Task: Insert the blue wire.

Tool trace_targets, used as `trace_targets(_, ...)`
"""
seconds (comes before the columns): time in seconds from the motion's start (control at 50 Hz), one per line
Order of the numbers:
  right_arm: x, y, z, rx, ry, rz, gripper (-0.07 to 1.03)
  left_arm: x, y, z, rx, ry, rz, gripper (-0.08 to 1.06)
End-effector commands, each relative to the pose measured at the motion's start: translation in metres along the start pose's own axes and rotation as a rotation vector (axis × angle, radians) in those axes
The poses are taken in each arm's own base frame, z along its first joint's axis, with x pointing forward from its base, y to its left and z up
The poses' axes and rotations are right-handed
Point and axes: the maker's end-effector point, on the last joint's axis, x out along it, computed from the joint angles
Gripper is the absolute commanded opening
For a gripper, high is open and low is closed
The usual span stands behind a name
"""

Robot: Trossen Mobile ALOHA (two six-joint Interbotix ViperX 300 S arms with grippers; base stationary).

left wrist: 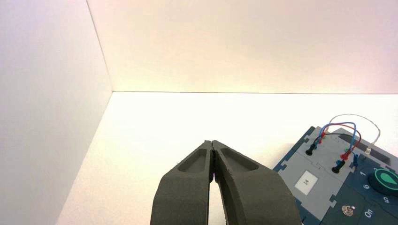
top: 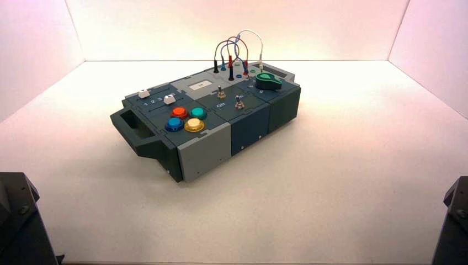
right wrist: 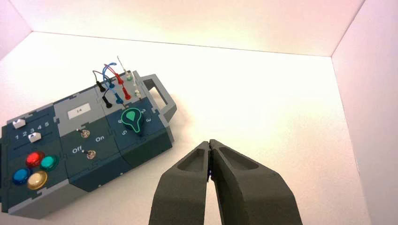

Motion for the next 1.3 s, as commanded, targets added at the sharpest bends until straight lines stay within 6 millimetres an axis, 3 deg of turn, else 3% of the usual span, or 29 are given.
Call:
trace_targets(0.02, 0.0, 0.001, 0.004, 0.004, -0.001, 0.004, -0.02, 0.001, 0.0, 0.006, -0.003, -0.015, 0.002, -0.03)
trace_targets(0.52, 0.009, 0.003, 0.0, 0.008, 0.042, 0.014, -0.02, 0.001, 0.001, 0.005, -0.004, -0.014, 0.004, -0.03)
trace_targets(0.84, 0.01, 0.035, 0.005, -0.067, 0.039, 0.142, -0.01, 0.002, 0.001, 0.005, -0.004, -0.012, 0.003, -0.03)
trace_targets(1.18, 0.033, 0.073, 0.015, -0.095, 0.159, 0.252, 0.22, 0.004, -0.001, 0.004, -0.01, 0.003, -0.003, -0.03)
trace_targets(1.3, 0.048, 0.084, 0.021, -0.115, 0.206, 0.265, 0.24, 0.002, -0.001, 0.007, -0.01, -0.005, -0.004, -0.03)
